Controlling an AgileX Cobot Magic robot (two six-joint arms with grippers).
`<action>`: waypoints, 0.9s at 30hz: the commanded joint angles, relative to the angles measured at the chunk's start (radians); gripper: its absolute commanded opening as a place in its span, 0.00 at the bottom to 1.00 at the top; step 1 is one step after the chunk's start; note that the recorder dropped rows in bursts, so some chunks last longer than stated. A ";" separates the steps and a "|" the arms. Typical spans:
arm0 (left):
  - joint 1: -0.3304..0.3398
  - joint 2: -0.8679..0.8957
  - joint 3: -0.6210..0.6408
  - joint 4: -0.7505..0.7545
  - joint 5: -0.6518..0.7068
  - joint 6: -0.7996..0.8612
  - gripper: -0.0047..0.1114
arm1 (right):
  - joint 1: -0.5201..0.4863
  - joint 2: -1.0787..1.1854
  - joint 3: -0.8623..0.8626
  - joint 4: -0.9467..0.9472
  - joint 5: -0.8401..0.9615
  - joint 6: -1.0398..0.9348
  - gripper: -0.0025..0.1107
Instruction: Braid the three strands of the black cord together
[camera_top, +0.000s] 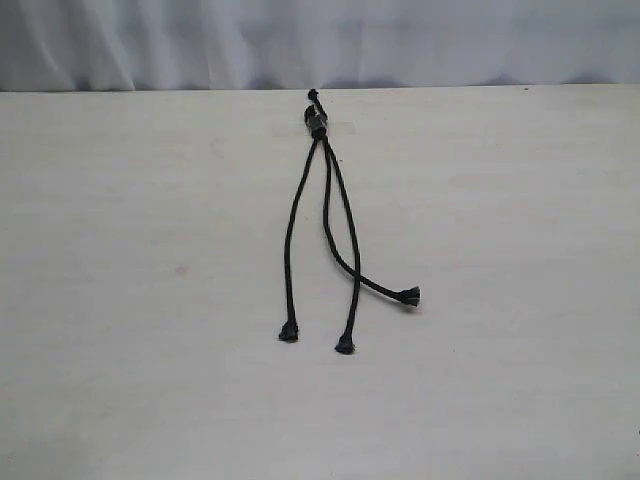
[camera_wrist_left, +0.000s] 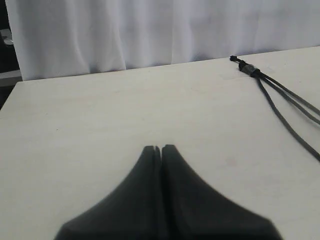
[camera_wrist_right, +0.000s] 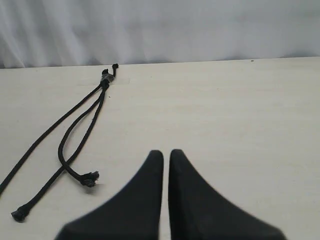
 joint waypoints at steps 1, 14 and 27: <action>0.001 -0.001 0.002 0.004 -0.012 0.000 0.04 | -0.006 -0.006 0.002 0.002 -0.013 0.002 0.06; 0.001 -0.001 0.002 0.004 -0.012 0.000 0.04 | -0.006 -0.006 0.002 0.002 -0.013 0.002 0.06; 0.001 -0.001 0.002 0.004 -0.012 0.000 0.04 | -0.006 -0.006 0.002 0.002 -0.081 0.002 0.06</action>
